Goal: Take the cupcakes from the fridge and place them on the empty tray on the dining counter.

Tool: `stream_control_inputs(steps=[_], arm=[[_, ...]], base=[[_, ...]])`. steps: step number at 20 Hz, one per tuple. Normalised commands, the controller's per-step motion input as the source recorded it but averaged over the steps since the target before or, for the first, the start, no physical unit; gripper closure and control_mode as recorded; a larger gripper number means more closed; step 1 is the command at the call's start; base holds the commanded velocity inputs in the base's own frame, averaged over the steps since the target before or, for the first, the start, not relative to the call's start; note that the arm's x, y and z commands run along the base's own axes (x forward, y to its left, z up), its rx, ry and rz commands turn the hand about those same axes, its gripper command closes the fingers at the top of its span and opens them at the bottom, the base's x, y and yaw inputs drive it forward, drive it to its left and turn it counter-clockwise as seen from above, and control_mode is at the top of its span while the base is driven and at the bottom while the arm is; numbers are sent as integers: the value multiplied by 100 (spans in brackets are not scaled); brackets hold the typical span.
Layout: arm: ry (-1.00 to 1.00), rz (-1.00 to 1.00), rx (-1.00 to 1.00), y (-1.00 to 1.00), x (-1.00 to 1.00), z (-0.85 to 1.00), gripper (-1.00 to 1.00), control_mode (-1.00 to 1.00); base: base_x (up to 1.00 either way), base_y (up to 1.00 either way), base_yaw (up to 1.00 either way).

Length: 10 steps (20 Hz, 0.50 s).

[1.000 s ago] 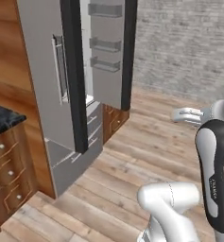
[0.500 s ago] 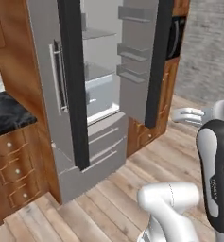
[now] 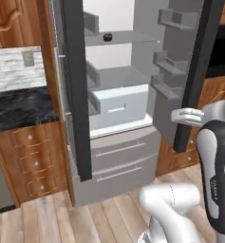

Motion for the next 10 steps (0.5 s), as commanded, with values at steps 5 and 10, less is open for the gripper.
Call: stream_control_inputs(steps=[5, 10], arm=[[0, 0, 0, 0, 0, 0, -100, 100], [0, 0, 0, 0, 0, 0, -100, 100]], base=[[76, -39, 35], [77, 32, 8]])
